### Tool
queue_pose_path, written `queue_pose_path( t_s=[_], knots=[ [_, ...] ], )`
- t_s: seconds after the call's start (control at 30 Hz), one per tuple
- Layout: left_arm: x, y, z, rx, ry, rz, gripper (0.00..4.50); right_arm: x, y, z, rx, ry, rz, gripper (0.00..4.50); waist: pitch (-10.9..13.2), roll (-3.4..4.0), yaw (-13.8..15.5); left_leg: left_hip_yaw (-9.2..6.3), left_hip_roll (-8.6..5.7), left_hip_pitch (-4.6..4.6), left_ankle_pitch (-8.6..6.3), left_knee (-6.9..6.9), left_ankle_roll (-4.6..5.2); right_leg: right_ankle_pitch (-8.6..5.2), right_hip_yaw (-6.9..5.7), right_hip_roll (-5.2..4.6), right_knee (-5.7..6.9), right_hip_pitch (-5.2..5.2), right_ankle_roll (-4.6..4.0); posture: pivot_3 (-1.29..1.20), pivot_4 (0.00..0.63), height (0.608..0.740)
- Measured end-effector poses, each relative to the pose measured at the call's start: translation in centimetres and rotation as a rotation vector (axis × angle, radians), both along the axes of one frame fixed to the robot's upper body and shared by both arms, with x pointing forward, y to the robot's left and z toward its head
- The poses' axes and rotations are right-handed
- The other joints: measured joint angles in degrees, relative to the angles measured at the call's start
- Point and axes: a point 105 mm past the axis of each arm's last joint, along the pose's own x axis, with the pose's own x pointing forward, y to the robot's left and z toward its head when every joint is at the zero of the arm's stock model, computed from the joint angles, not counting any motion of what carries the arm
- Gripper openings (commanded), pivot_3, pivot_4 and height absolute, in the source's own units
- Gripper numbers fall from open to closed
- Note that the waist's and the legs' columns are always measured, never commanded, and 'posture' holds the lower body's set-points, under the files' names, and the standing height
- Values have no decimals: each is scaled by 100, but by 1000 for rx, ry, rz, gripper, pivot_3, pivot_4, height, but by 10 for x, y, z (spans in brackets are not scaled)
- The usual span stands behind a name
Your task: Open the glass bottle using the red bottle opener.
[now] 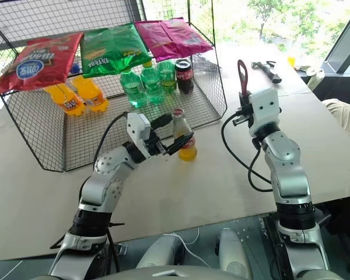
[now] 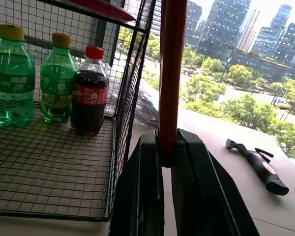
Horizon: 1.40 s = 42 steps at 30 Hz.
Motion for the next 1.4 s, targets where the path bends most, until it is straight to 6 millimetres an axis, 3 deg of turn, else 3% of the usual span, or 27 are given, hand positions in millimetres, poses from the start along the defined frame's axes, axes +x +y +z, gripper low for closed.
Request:
queue_pose_path(
  t_s=[0.97, 1.2, 1.4],
  knots=[
    [-5, -15, 10, -34, -64, -77, 4487, -1, 7, -4, -67, 2, 41, 0, 0, 0, 3, 0, 0, 0, 0, -2, 0, 0, -1, 2, -4, 1, 0, 0, 150, 740],
    [-3, -14, 10, -38, -75, -68, 1763, -1, 7, -5, -73, 3, 42, 0, 0, 0, 6, -2, 0, 0, 0, -3, 0, 0, -3, 2, -7, 2, 0, 0, 150, 740],
    [-4, -14, 16, -44, -110, -72, 1417, -4, 23, -12, -143, 21, 113, 0, -1, 2, 9, -3, 0, 4, 0, -3, 0, 0, -4, 2, -8, 8, 0, 0, 150, 740]
  ],
)
